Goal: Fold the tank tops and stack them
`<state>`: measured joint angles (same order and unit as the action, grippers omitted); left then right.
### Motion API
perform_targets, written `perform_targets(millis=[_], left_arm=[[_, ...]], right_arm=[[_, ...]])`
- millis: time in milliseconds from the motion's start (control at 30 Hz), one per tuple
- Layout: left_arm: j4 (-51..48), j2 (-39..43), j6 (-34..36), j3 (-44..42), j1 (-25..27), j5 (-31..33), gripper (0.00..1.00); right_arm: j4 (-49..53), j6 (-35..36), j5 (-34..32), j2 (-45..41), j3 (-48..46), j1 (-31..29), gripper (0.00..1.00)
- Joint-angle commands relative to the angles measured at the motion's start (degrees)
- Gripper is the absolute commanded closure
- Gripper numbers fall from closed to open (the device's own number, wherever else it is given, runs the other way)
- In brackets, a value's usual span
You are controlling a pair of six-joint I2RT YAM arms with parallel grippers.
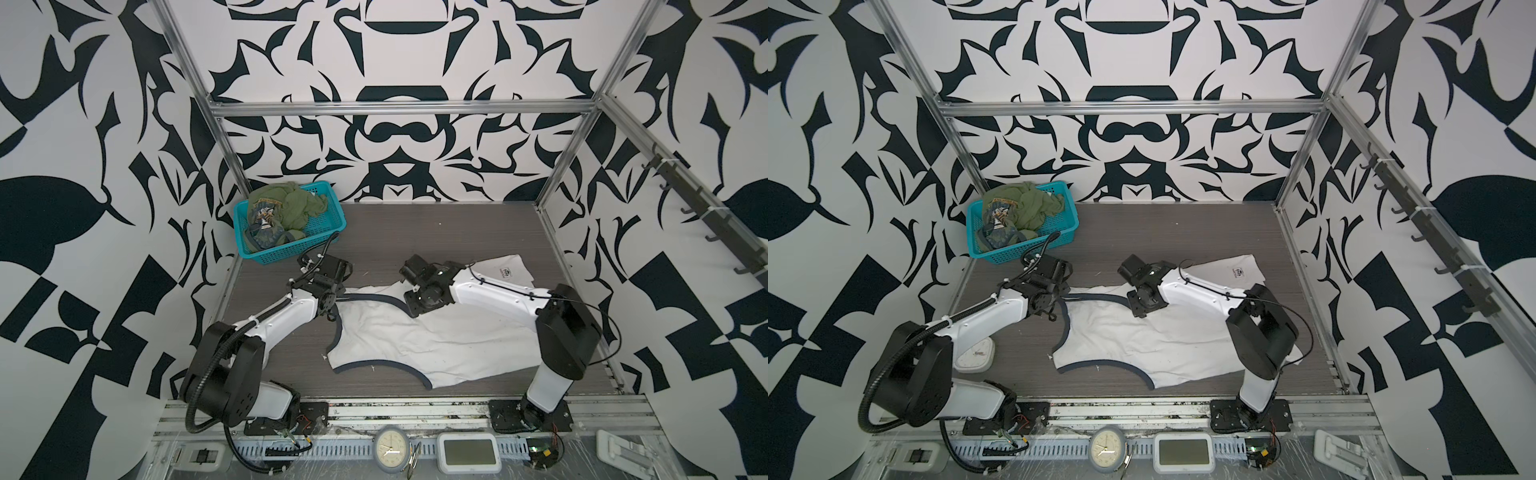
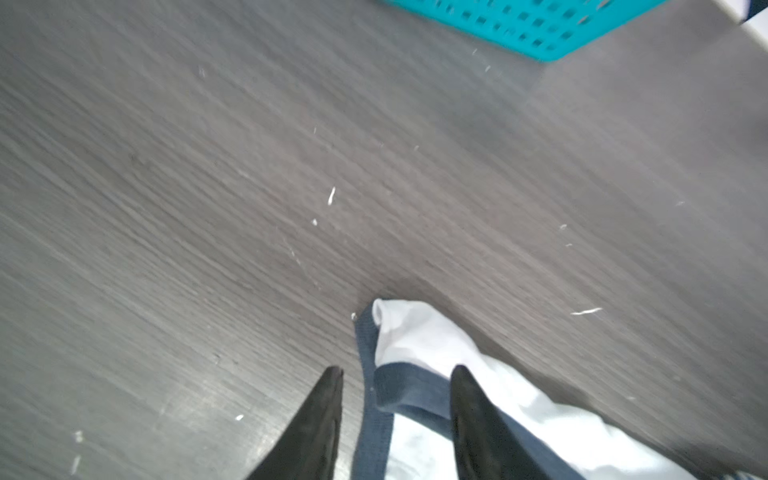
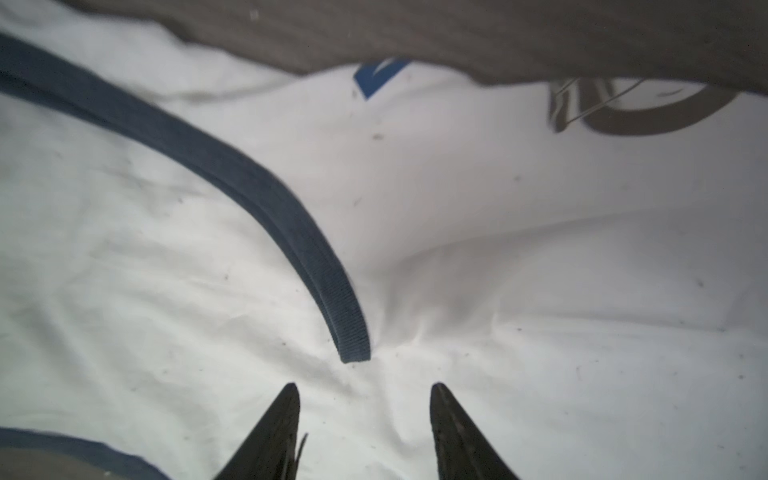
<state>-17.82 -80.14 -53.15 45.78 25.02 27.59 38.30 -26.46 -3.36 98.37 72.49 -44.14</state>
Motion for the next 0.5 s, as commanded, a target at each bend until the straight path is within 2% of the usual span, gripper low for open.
perform_targets(millis=[0, 133, 267, 467], left_arm=[[-2.29, -0.39, 1.33, 2.91, 0.67, -1.3, 0.53], [-0.87, -5.66, 3.13, 6.73, 3.9, -7.18, 0.55], [2.05, -10.39, 2.23, 6.96, 4.35, -11.44, 0.58], [4.4, -14.77, 1.58, 5.29, 2.83, -11.22, 0.66]], right_arm=[[-2.33, 0.96, 4.58, -1.25, 1.5, 5.79, 0.46], [-5.21, 0.26, 7.27, 2.71, 3.1, 11.32, 0.47], [-8.08, -0.31, 9.94, 7.29, 5.09, 15.9, 0.48], [-9.0, -1.63, 11.94, 14.77, 7.45, 21.39, 0.49]])
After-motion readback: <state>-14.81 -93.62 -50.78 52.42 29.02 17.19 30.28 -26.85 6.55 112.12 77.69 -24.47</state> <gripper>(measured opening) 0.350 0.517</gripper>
